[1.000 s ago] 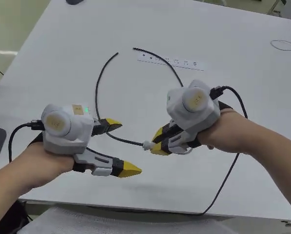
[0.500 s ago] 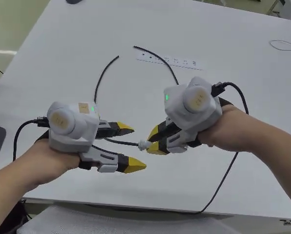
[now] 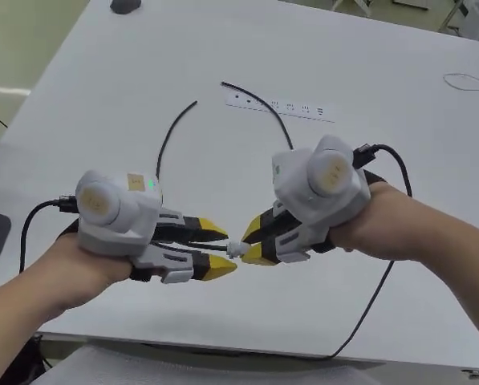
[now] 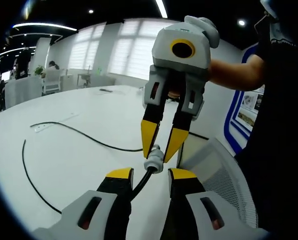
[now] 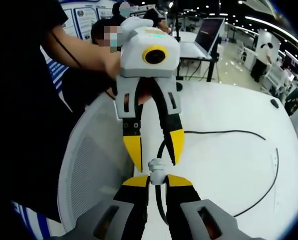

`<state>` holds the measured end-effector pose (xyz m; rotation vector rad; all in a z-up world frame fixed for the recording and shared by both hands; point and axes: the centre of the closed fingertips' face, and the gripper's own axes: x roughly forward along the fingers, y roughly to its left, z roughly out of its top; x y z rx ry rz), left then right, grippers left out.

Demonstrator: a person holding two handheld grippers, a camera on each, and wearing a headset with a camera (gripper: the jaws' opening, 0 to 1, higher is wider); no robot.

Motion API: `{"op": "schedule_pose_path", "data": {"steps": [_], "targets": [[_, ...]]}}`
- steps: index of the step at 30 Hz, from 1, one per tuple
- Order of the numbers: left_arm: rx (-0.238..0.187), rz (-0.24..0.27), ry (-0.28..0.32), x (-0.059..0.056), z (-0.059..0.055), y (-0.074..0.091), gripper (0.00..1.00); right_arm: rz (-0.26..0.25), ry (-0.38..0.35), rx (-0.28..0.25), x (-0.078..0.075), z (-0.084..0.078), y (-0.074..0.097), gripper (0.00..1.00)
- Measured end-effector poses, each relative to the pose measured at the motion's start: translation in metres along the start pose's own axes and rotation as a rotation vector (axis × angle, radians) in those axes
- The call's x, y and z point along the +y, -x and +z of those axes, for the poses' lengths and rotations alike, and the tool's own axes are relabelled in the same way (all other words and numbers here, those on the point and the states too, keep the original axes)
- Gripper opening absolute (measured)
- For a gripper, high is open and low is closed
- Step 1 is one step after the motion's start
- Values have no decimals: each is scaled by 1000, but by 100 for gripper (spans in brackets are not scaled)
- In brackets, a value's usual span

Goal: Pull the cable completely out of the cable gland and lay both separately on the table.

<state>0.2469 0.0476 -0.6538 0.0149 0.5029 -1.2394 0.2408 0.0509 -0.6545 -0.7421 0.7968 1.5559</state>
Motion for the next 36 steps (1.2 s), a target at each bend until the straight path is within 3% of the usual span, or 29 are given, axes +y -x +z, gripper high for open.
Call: {"op": "schedule_pose_path", "data": {"steps": [1,15,24,28,32,36], "targets": [[6,1,-22,0,0,0,28,1,0,1,0,0,0,7],[0,-20,4,-1,1,-5,19,10,47,1,3,-4,1,7],[0,-30,-13,-6,-1,-8,15,2,79,-8,5,-8,1,7],[-14,-31,12,-6,1,-7,16,-9,98,-17,5,-7,3,7],[-61,-34,68,-7,9,-6,16,-17,104,-29,4,-6,4,7],[-63,-30,53,-9,10,-7,16,-22,93,-34,4,-7,5,7]]}}
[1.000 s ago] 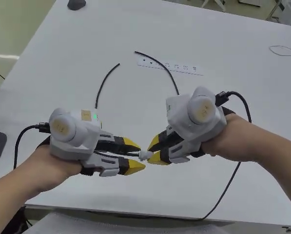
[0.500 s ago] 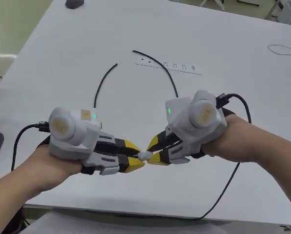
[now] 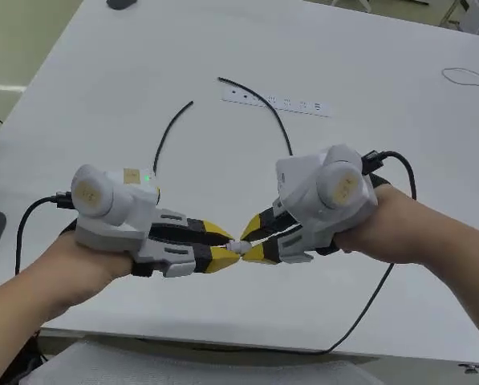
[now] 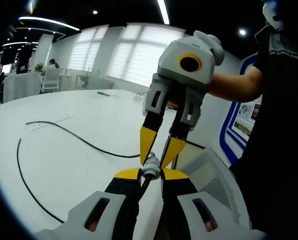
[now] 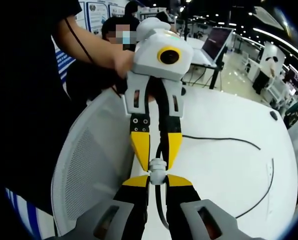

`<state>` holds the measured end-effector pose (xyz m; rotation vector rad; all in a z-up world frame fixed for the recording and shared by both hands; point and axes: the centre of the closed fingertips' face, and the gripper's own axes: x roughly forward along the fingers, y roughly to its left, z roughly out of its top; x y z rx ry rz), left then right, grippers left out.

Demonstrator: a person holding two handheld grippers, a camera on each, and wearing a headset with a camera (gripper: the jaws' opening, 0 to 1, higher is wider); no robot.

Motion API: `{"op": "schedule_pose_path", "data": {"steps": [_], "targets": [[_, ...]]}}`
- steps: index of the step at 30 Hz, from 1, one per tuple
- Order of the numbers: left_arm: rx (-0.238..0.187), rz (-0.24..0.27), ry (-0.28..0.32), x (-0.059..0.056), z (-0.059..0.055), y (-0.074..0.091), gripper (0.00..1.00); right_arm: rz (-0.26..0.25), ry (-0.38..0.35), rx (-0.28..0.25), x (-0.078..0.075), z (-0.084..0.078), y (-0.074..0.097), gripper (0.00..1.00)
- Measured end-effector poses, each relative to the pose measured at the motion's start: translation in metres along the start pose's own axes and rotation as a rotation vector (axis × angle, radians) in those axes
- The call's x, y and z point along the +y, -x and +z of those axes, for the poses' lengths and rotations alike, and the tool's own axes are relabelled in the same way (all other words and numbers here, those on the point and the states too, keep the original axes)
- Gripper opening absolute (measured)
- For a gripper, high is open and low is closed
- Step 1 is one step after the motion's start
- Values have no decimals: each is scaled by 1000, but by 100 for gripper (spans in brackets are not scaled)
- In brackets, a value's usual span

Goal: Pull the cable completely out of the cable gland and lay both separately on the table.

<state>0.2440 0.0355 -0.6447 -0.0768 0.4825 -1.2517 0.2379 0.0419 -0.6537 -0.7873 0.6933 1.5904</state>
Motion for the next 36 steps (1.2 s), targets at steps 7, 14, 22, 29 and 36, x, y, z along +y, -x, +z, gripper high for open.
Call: {"op": "schedule_pose_path", "data": {"steps": [7,14,22,29,36], "targets": [[15,-7,-17,-3,0,-4,15,-3,0,-20,3,-4,1,7],[45,4,-16,1,-1,-4,15,-23,4,-74,0,-3,0,8],[43,16,-14,2,8,-2,14,-18,-99,-197,-6,1,10,8],[55,16,-62,2,16,-5,14,51,-234,-299,-7,4,19,13],[49,30,-100,2,24,-3,14,199,-514,-476,-12,9,34,18]]}}
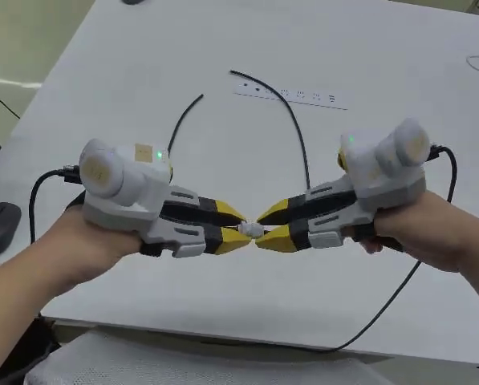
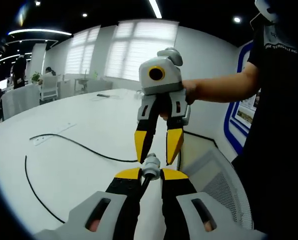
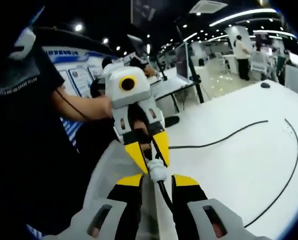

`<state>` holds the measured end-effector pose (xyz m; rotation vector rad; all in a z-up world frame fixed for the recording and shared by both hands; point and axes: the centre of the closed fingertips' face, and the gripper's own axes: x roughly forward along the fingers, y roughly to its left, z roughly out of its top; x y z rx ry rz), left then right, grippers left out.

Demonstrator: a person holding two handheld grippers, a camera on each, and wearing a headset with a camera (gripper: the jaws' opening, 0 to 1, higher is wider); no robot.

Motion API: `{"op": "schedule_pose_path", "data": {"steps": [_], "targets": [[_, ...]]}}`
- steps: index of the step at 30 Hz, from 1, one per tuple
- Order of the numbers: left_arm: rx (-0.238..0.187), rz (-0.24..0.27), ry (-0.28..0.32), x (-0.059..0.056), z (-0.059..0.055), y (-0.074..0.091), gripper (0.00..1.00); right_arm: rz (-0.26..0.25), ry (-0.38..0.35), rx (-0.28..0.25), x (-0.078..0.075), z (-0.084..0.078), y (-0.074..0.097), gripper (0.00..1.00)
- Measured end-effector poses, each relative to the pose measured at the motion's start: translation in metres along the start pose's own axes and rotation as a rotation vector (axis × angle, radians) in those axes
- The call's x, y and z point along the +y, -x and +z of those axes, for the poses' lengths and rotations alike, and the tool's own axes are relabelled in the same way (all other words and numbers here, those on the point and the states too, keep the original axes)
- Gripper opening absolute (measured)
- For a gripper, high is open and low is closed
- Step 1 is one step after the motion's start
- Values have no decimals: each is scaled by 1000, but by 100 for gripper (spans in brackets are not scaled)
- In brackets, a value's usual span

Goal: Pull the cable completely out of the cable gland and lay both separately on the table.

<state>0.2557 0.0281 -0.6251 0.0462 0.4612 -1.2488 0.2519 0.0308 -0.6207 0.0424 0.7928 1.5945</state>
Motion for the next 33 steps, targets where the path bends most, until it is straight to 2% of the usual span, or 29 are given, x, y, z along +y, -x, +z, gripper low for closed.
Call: {"op": "schedule_pose_path", "data": {"steps": [4,5,8,12,14,16,17,19,21,24,26,30,33], "targets": [[-6,4,6,-1,3,-1,14,62,-136,-83,-6,8,6,16],[-9,9,-6,-1,3,-1,14,73,-145,-93,-7,8,7,13],[-2,12,-17,-2,4,-2,14,152,-233,-94,-2,6,8,11],[7,21,-48,-4,6,-4,14,199,-314,-73,-2,-1,7,13],[10,27,-65,-4,6,-4,14,203,-318,-77,-6,-2,7,12],[12,26,-79,-4,6,-5,14,250,-383,-84,0,0,8,13],[14,26,-77,-4,6,-6,14,254,-392,-78,-2,-2,8,13],[18,27,-86,-4,6,-7,14,257,-371,-70,0,-3,7,12],[21,26,-88,-5,6,-8,14,282,-394,-55,3,-5,7,12],[28,25,-88,-5,6,-10,14,281,-372,-38,2,-6,5,13],[38,26,-89,-4,5,-11,14,299,-372,-30,6,-6,6,9],[44,21,-92,-6,5,-11,14,296,-353,-7,8,-7,6,9],[48,20,-83,-7,5,-12,14,280,-305,16,10,-9,7,8]]}}
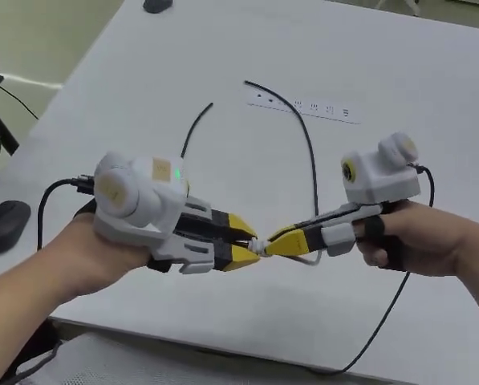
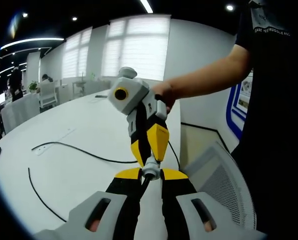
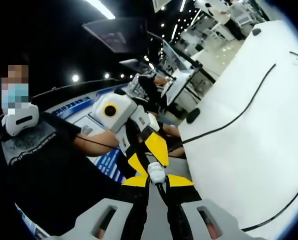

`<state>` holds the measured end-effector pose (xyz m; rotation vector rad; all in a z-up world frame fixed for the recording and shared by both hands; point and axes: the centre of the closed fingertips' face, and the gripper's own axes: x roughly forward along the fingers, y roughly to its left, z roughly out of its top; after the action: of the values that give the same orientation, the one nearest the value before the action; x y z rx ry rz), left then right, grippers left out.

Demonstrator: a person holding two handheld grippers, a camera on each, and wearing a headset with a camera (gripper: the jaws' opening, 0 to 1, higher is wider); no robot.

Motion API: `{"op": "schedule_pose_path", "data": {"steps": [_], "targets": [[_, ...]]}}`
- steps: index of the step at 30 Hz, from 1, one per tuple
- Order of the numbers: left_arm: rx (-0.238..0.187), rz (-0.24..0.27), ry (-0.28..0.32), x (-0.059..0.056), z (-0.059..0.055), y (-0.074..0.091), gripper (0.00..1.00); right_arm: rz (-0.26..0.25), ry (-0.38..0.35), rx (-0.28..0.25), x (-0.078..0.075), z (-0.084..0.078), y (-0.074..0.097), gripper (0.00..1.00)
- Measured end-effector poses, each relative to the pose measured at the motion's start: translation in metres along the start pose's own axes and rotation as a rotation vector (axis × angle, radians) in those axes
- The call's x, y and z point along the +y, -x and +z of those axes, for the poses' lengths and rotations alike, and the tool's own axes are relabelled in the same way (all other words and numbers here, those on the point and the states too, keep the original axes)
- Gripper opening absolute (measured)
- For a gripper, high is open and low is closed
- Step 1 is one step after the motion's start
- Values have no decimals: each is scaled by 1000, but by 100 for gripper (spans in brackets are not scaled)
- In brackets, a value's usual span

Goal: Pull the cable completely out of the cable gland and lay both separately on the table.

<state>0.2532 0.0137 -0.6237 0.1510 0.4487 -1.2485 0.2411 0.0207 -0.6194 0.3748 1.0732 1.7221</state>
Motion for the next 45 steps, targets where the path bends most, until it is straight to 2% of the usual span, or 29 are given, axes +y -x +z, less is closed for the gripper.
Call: {"op": "schedule_pose_path", "data": {"steps": [4,10,13,16,17,20,22,25,29,34,37,39,40,45], "targets": [[6,2,7,-1,-2,-2,14,-53,112,47,-2,-4,0,8],[7,1,23,-3,-4,-3,14,-108,214,81,-2,-7,-1,7],[6,-6,41,-3,-6,-5,14,-156,325,124,-3,-9,0,7],[-4,-14,76,-4,-5,-5,14,-193,405,161,-3,-10,1,7],[-8,-13,80,-3,-5,-5,14,-213,445,168,-3,-9,1,7],[-27,-21,108,-4,-3,-5,14,-249,499,184,-2,-9,3,7],[-38,-26,122,-4,-1,-6,14,-279,569,193,-1,-8,4,7],[-47,-31,150,-4,1,-6,14,-329,650,199,0,-7,6,7],[-59,-31,184,-2,5,-5,14,-418,823,220,1,-4,7,7],[-56,-22,214,1,5,-7,14,-553,975,233,-7,-3,9,7],[-55,-22,230,1,4,-7,14,-609,991,222,-8,-4,9,8],[-51,-24,232,1,4,-7,14,-650,1062,238,-10,-3,9,8],[-52,-24,234,0,4,-8,14,-663,1075,242,-9,-4,9,8],[-46,-32,236,-2,3,-10,14,-669,1098,265,-9,-8,9,8]]}}
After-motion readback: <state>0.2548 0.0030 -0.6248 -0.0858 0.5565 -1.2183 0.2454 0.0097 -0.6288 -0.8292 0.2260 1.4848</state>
